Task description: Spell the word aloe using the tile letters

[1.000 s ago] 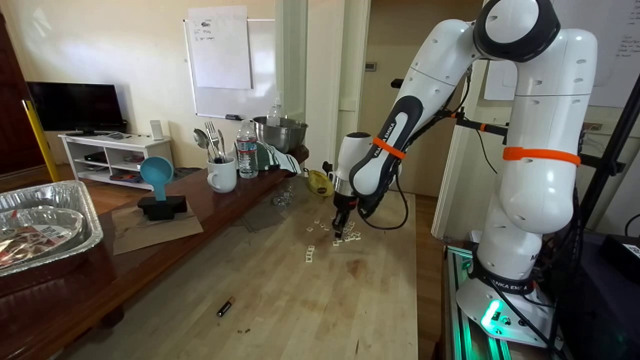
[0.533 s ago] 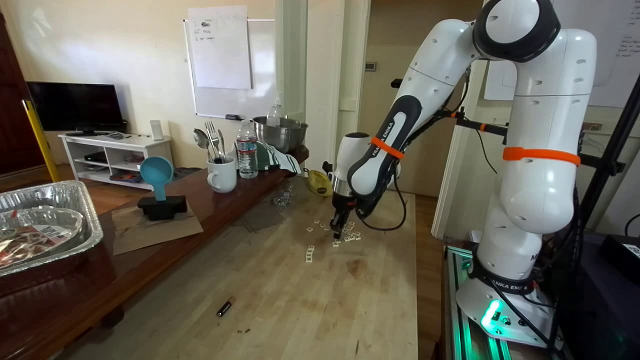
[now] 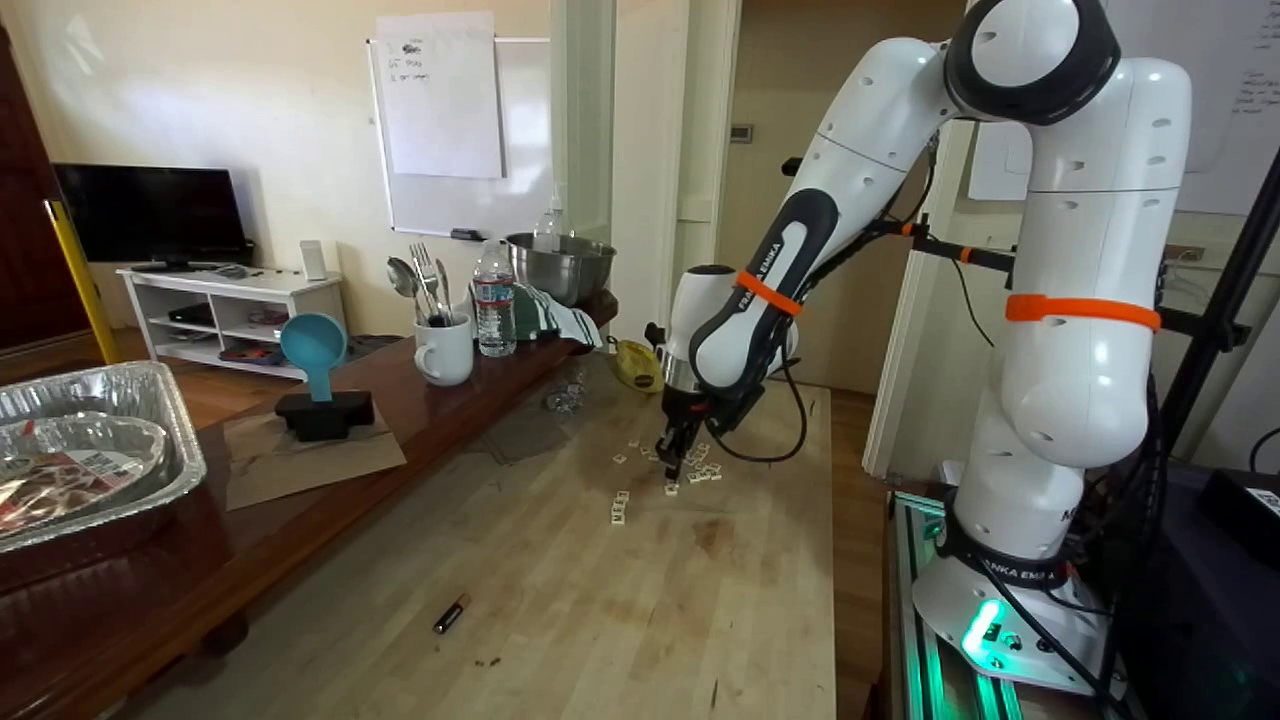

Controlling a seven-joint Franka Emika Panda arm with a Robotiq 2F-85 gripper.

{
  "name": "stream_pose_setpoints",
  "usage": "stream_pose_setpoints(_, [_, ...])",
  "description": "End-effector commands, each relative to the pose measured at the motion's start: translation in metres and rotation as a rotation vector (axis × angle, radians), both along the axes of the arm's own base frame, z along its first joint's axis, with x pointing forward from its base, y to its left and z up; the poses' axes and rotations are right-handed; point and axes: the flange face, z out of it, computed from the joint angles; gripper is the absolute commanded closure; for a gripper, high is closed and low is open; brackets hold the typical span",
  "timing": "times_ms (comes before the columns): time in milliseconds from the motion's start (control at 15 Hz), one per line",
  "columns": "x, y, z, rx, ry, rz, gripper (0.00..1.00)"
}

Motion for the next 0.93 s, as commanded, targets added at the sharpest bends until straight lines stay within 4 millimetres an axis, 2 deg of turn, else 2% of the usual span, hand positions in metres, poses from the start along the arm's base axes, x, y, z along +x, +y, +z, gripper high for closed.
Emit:
stream_pose_setpoints(0, [0.000,0.011,-0.017,0.023,0.054,-0.031,1.00])
stream_pose_setpoints(267, [0.001,0.013,-0.015,0.031,0.050,-0.038,1.00])
stream_pose_setpoints(867, [-0.012,0.009,0.010,0.025,0.038,-0.038,1.00])
